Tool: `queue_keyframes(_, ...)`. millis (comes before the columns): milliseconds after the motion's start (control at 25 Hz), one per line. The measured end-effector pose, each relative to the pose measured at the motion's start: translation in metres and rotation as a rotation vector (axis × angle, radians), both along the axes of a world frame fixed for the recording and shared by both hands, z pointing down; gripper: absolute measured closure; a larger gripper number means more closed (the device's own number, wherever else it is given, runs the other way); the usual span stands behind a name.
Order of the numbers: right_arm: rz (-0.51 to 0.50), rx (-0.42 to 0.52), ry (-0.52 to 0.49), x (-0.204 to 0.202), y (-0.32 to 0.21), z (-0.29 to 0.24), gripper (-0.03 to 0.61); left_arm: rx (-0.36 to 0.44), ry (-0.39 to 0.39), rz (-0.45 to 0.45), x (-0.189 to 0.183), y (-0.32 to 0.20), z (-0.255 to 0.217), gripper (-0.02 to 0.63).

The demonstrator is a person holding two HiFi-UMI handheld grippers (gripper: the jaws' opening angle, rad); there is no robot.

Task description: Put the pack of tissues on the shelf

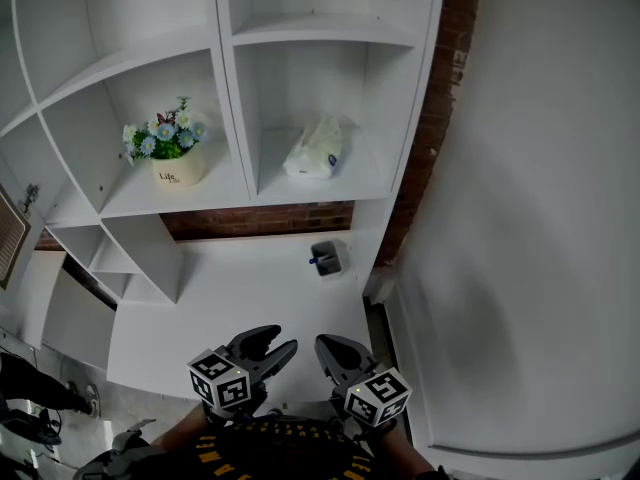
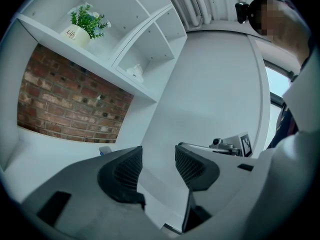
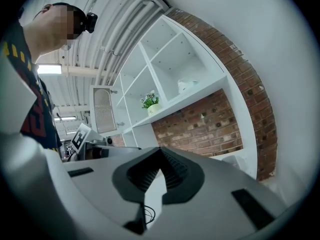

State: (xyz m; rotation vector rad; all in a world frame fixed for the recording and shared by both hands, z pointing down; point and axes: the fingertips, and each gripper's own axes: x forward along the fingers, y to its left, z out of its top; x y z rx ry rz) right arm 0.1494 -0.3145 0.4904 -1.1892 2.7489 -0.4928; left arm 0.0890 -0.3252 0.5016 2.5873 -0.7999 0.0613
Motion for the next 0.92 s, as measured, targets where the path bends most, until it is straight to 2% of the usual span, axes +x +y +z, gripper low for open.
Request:
queue_keyframes(480,-0.007,-0.013,-0.001,-0.01,0.003,0.002,0.588,0.02,-0.001,-0.001,-0.002,0.0,-0.003,0.403)
queue_keyframes(920,0.02,-0.046,0.018,-0.008,0.003,0.013,0.588,-0.007,-0.008,-0.002,-0.007,0.001,0.002,0.403)
